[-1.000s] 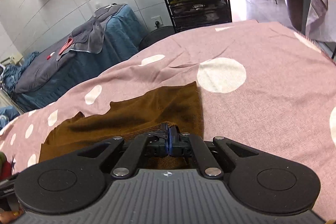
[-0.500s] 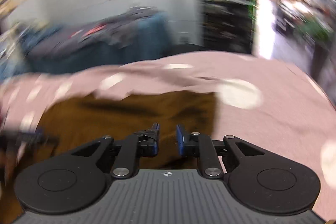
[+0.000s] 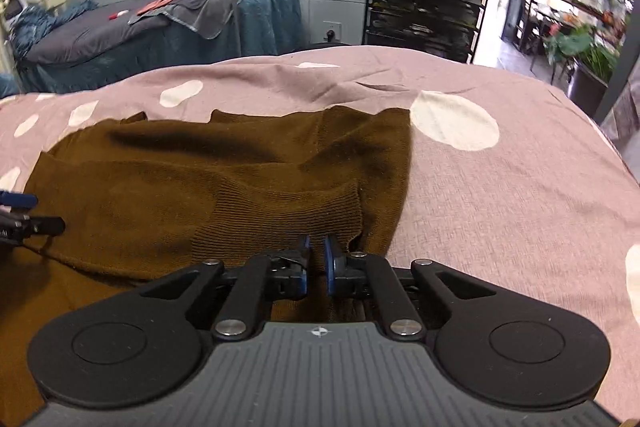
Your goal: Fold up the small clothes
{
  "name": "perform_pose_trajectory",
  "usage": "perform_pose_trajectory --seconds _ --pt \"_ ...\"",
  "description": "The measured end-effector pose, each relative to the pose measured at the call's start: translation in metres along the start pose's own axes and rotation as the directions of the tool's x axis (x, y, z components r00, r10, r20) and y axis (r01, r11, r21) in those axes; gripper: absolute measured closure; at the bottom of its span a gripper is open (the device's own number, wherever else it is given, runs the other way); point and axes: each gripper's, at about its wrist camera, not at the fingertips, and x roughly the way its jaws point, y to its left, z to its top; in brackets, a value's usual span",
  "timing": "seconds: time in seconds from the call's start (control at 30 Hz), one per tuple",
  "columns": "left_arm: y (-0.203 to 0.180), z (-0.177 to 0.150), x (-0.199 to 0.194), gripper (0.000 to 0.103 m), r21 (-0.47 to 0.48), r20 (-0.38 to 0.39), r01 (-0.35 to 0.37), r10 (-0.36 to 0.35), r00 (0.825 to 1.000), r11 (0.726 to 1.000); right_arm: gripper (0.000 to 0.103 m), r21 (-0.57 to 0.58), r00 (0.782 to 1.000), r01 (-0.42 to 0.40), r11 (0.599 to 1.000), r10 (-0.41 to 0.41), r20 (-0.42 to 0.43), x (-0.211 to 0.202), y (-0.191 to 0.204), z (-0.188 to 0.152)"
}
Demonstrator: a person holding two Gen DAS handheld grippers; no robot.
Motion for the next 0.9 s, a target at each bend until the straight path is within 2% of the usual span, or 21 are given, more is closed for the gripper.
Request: perform_pose_trajectory --seconds 0.03,0.1,0.17,0.23,0.33,0.37,0.43,0.5,0.57,0.77,0.9 --pt "0.0 0.0 0.0 0.0 0.0 0.002 -0.001 0.001 1.0 1.0 0.09 0.012 1.0 -0.001 1.0 0.001 0.006 -0.004 0.001 0.0" --pt "-0.001 -0.001 0.001 0.0 0.001 0.005 -0.003 0.003 1.0 1.0 0.068 0.005 0.999 -0.015 1.0 0.015 0.041 -0.012 0.006 -0.001" --pt "-0.001 0.0 0.001 0.0 0.0 0.004 -0.006 0.006 1.0 1.0 0.065 -0.016 0.998 -0.019 1.0 0.02 0.056 -0.02 0.012 -0.001" --pt "-0.001 0.0 0.001 0.0 -0.001 0.002 -0.008 0.008 1.0 1.0 0.063 0.01 0.998 -0.033 0.999 0.032 0.055 -0.03 0.014 -0.004" --pt "-0.001 -0.001 0.001 0.0 0.003 0.009 -0.007 0.007 1.0 1.0 0.04 0.07 0.994 -0.101 0.992 0.098 0.053 -0.048 0.015 -0.015" --pt "-0.001 -0.002 0.001 0.0 0.003 0.012 -0.006 0.006 1.0 1.0 0.034 0.07 0.992 -0.114 0.991 0.111 0.052 -0.054 0.018 -0.02" --pt "0.0 -0.002 0.001 0.0 0.003 0.015 -0.006 0.006 1.0 1.0 0.029 0.055 0.989 -0.142 0.988 0.139 0.054 -0.068 0.023 -0.032" --pt "0.0 -0.003 0.0 0.0 0.003 0.014 -0.006 0.006 1.0 1.0 0.01 0.036 0.986 -0.156 0.987 0.154 0.058 -0.083 0.027 -0.046" --pt "0.0 -0.003 0.001 0.0 0.004 0.016 -0.008 0.008 1.0 1.0 0.0 0.025 0.987 -0.149 0.988 0.148 0.059 -0.098 0.03 -0.062" --pt "0.0 -0.004 -0.006 0.0 0.008 0.01 -0.009 0.009 1.0 1.0 0.0 0.032 0.992 -0.129 0.991 0.129 0.005 -0.12 0.026 -0.105" --pt "0.004 -0.016 -0.037 0.0 -0.042 0.034 0.013 -0.012 0.999 0.999 0.0 0.06 0.992 -0.12 0.991 0.122 -0.025 -0.127 0.017 -0.122"
